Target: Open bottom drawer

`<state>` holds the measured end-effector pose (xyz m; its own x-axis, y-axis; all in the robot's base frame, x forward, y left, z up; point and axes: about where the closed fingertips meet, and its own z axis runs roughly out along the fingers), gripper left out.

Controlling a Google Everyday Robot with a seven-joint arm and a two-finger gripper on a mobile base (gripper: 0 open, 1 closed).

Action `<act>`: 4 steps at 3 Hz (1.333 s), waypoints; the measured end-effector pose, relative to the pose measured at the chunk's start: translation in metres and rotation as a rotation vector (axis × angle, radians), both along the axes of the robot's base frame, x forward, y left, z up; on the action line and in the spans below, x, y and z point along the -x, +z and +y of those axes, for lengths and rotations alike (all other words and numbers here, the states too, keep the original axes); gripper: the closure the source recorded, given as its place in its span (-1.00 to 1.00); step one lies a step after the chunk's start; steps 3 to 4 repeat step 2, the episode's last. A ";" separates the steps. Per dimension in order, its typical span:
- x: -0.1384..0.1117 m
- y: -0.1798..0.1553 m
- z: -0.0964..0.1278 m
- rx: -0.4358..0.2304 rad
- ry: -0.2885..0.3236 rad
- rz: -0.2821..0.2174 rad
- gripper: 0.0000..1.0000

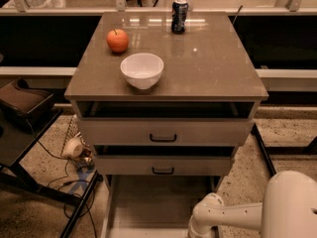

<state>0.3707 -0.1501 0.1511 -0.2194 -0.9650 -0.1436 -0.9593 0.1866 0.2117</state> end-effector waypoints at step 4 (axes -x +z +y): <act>0.001 -0.001 0.000 -0.001 0.001 0.004 -1.00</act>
Offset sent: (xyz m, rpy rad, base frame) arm -0.0018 0.0004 -0.0011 0.0006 0.0031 0.0006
